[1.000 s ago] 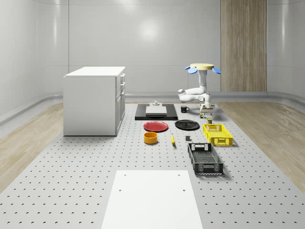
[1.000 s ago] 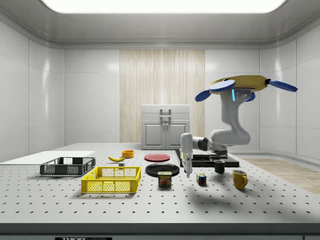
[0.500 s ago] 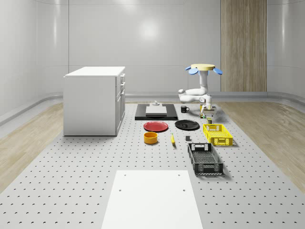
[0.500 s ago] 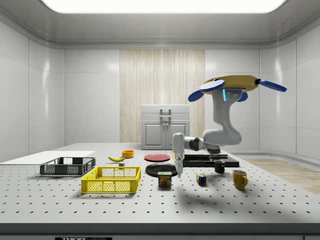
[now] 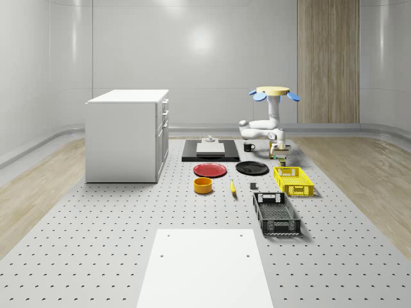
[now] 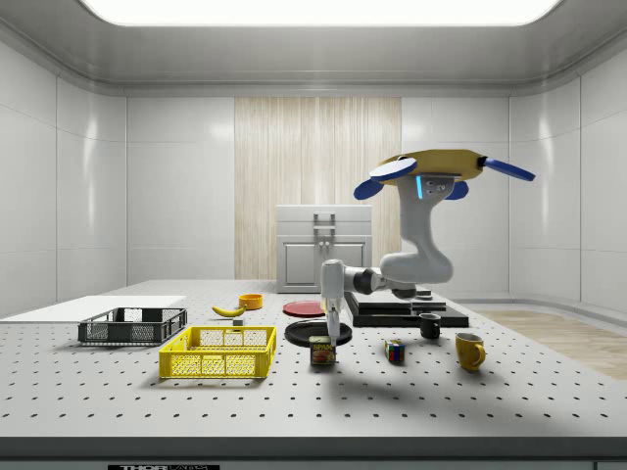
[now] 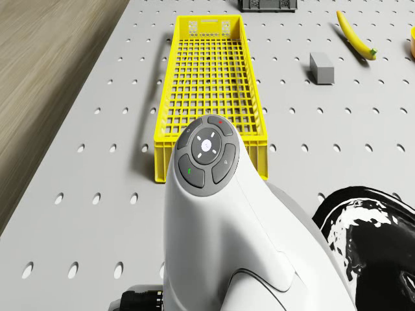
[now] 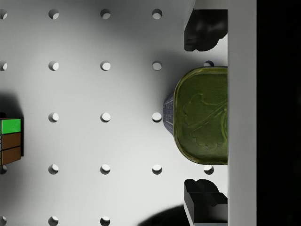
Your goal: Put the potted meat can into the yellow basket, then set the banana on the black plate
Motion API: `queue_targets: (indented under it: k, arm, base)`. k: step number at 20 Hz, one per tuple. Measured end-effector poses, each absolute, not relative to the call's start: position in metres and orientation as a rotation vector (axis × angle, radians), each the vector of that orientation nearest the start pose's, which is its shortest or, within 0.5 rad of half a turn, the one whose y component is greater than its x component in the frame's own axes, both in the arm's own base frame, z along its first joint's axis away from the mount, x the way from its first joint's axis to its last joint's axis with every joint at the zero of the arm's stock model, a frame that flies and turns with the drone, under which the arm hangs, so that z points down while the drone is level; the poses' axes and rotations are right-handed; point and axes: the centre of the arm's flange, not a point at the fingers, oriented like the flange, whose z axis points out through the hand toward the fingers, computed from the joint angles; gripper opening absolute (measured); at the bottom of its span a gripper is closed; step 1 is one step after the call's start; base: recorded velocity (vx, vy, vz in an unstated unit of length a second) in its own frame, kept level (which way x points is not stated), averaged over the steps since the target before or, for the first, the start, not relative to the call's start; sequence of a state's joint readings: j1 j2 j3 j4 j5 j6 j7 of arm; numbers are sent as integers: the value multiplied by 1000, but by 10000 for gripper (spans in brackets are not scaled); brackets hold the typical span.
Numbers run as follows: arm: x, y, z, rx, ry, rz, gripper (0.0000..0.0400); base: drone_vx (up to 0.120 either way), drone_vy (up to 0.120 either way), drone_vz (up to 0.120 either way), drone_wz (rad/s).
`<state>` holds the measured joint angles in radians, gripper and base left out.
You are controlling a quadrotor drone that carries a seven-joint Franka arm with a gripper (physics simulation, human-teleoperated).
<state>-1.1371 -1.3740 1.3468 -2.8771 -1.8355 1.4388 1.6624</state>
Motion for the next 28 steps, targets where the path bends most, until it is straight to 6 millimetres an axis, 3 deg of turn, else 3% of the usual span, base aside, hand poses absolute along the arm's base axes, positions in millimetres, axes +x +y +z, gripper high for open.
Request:
queue_targets:
  k: [6, 17, 19, 22, 28]
  arm:
    - [307, 0, 491, 1, -2, 785, 400]
    - [307, 0, 517, 1, -2, 785, 400]
    - [307, 0, 520, 1, -2, 785, 341]
    - [307, 0, 523, 1, -2, 785, 293]
    - [307, 0, 515, -1, 0, 782, 284]
  base:
    - [120, 0, 0, 0]
    - [4, 0, 0, 0]
    - [0, 0, 0, 0]
    - [0, 0, 0, 0]
    - [0, 0, 0, 0]
